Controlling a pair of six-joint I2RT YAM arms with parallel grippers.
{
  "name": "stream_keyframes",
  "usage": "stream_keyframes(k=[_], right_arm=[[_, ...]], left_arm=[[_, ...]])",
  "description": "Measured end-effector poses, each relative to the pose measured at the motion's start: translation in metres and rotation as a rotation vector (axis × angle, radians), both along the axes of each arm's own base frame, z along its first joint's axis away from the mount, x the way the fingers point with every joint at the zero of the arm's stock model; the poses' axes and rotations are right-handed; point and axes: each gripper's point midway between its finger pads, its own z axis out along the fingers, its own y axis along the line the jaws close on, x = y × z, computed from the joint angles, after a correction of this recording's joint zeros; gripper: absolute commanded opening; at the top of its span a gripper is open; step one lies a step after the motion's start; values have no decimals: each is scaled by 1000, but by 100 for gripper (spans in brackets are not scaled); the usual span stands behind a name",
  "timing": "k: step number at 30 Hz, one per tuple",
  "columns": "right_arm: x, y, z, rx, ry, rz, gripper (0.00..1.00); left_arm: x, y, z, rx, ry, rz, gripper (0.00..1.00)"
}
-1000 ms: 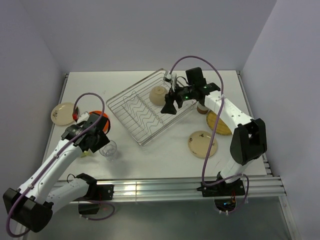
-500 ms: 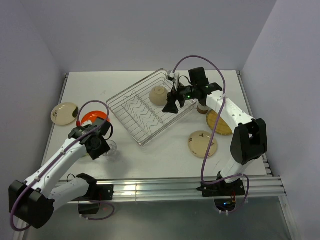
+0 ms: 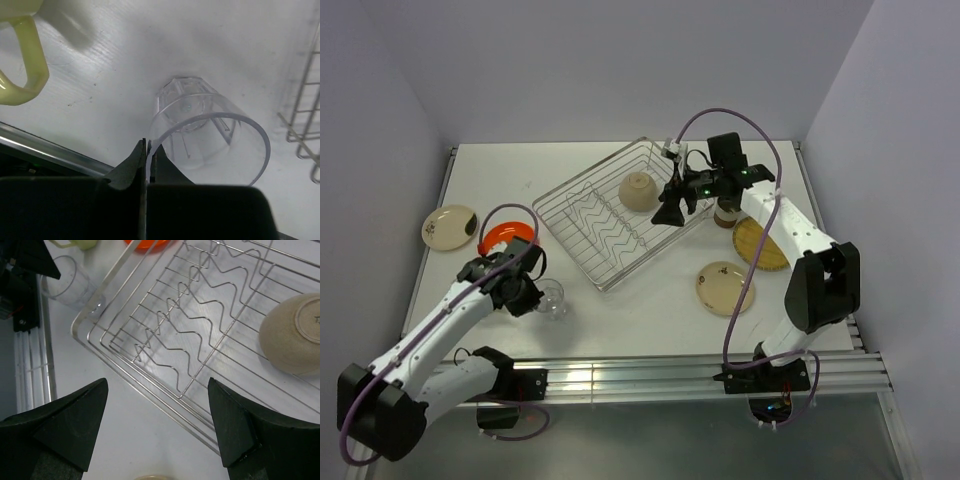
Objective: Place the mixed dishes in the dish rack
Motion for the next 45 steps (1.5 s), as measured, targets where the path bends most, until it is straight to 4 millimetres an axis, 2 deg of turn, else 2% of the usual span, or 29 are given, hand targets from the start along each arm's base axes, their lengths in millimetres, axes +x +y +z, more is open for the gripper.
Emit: stream_keyframes(k=[3, 8, 12, 16, 19, 22, 25, 29, 39, 45], right_arm=[[-14, 1, 8, 18, -7, 56, 87], [-45, 4, 30, 77, -5, 146, 85], [-61, 13, 49, 124, 48, 151, 84], [-64, 27, 72, 224, 139, 102, 85], [-61, 37, 87, 333, 291, 25, 91], [-55, 43, 90, 446, 475, -71, 100], [-49, 43, 86, 523, 649, -175, 100], [-43, 38, 95, 621, 792, -261, 100], [-53, 33, 147, 846, 918, -224, 100], [-66, 45, 159, 869, 964, -163, 100]], left_arm=[[6, -6, 20, -65, -104, -13, 0], [24, -25, 84, -215, -341, -76, 0], [38, -46, 131, -325, -482, -155, 0], [53, -74, 162, -450, -582, -245, 0], [69, -99, 185, -568, -662, -303, 0], [88, -124, 206, -692, -731, -350, 0], [102, -143, 220, -802, -773, -390, 0], [111, -160, 237, -908, -818, -443, 0], [107, -177, 263, -1041, -874, -548, 0], [104, -180, 266, -1079, -880, -571, 0]])
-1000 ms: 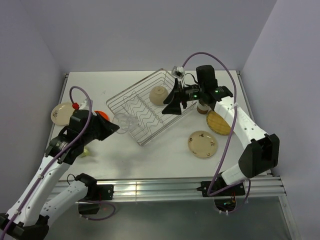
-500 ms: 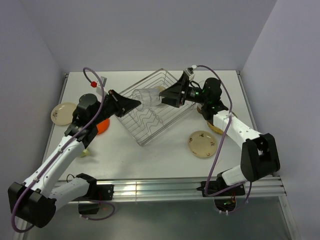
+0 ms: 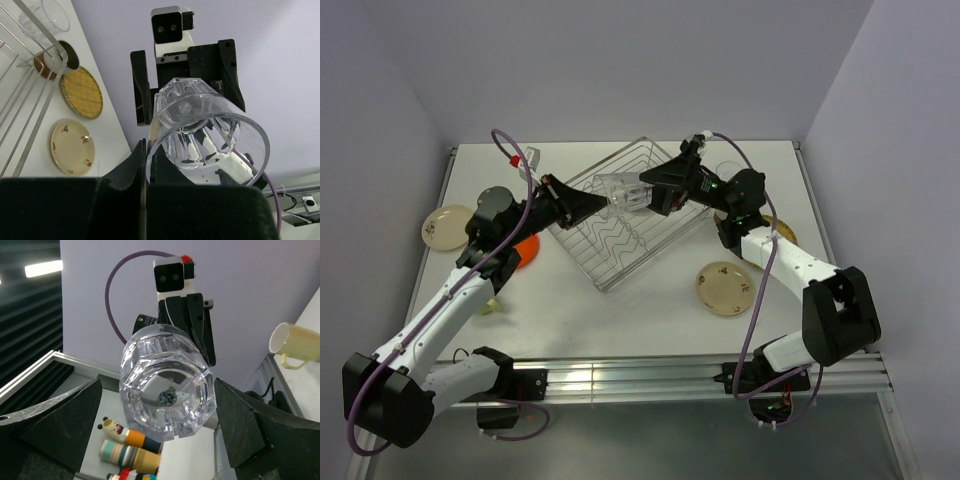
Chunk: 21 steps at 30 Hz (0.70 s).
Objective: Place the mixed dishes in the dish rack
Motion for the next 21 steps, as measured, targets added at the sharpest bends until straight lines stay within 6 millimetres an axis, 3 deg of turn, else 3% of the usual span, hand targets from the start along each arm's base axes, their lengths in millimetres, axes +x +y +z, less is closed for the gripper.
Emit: stream_keyframes(k=[7, 12, 16, 21], right_arm=[[-8, 15, -6, 3, 44, 53, 99], [-9, 17, -6, 8, 52, 57, 88], [-7, 18, -9, 5, 55, 56, 71], [-4, 19, -13, 3, 50, 59, 40]], left_arm=[[-1, -1, 2, -12, -5, -10, 0], [-2, -1, -4, -8, 3, -14, 0], [-1, -2, -5, -15, 4, -18, 0], [1, -1, -10, -21, 12, -13, 4]])
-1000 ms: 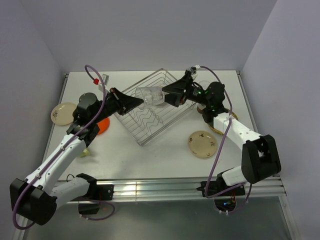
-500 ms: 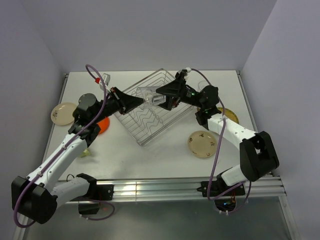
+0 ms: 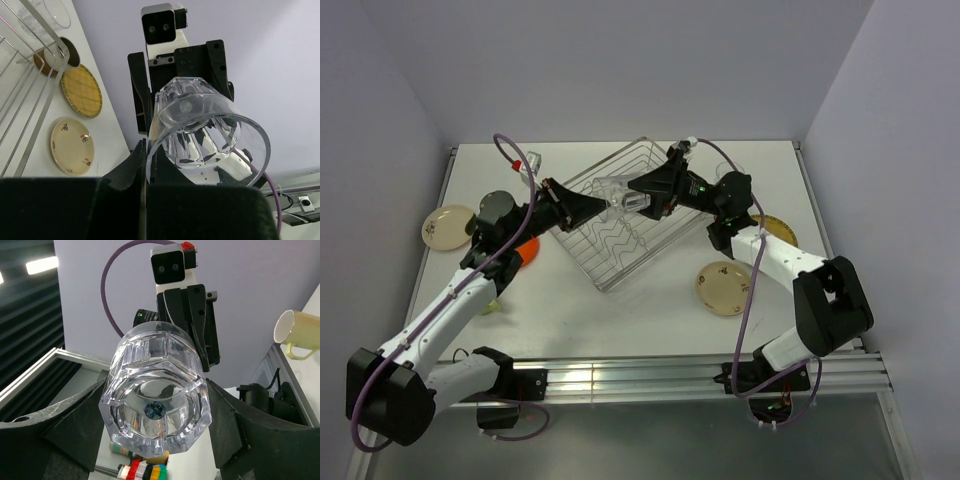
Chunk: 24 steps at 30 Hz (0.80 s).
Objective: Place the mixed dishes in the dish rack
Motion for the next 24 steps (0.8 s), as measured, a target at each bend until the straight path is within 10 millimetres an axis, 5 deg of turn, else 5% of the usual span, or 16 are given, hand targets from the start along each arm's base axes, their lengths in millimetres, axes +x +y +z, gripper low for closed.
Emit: stream_keyframes(k=[3, 7, 14, 18, 21, 24], right_arm=[[1, 1, -4, -7, -11, 4, 21], [4, 4, -12, -27, -66, 5, 0], [20, -4, -16, -97, -285, -1, 0], [52, -12, -21, -261, -483, -67, 0], [91, -16, -24, -485, -691, -183, 0], [108, -23, -41, -684, -849, -214, 0]], left_arm=[[1, 0, -5, 2, 4, 2, 47], [1, 2, -12, 27, 16, 9, 70], [5, 25, -28, 184, 22, 147, 74], [5, 52, -38, 298, 33, 289, 73], [7, 69, -61, 380, 96, 366, 70], [9, 81, -102, 470, 196, 414, 67]])
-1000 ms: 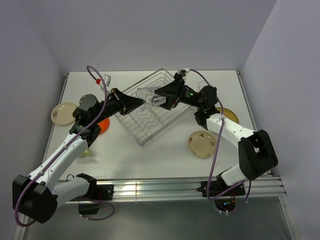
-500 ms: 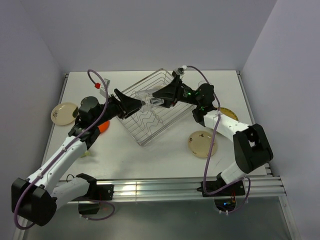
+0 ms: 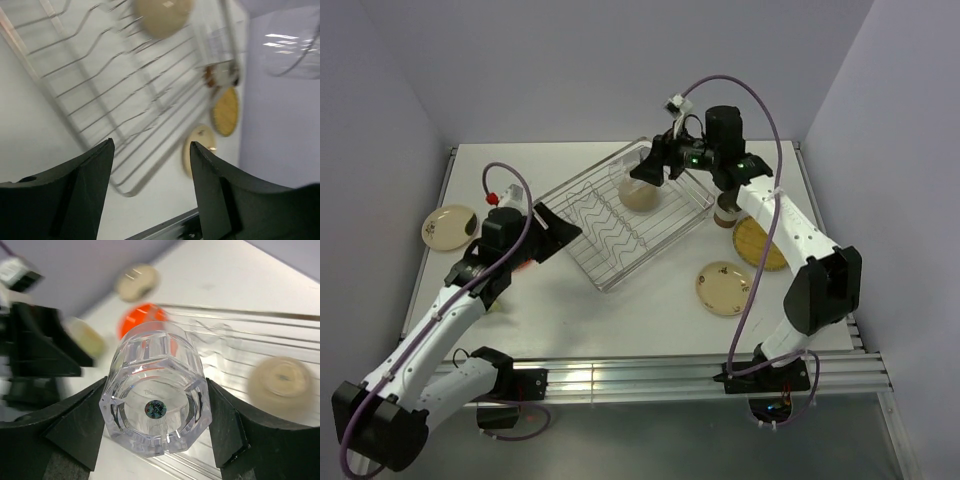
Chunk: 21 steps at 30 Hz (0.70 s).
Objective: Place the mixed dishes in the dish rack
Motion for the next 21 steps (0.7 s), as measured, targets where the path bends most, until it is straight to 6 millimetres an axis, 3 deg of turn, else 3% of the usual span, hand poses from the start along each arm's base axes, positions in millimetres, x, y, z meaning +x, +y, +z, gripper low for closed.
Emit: stream_keyframes(k=[3, 7, 12, 17, 21], right_arm=[[17, -9, -33, -195, -63, -32, 0], [33, -19, -101, -438, -31, -27, 0], [25, -25, -168, -628, 54, 25, 0], [27, -21, -184, -703, 44, 45, 0], [34, -21, -186, -725, 28, 37, 0]], left_arm=[[-2, 9, -47, 79, 138, 40, 65], [-3, 20, -87, 173, 265, 88, 63], [-2, 25, -111, 247, 343, 109, 59], [4, 23, -126, 277, 384, 101, 54], [8, 20, -141, 310, 427, 88, 39]])
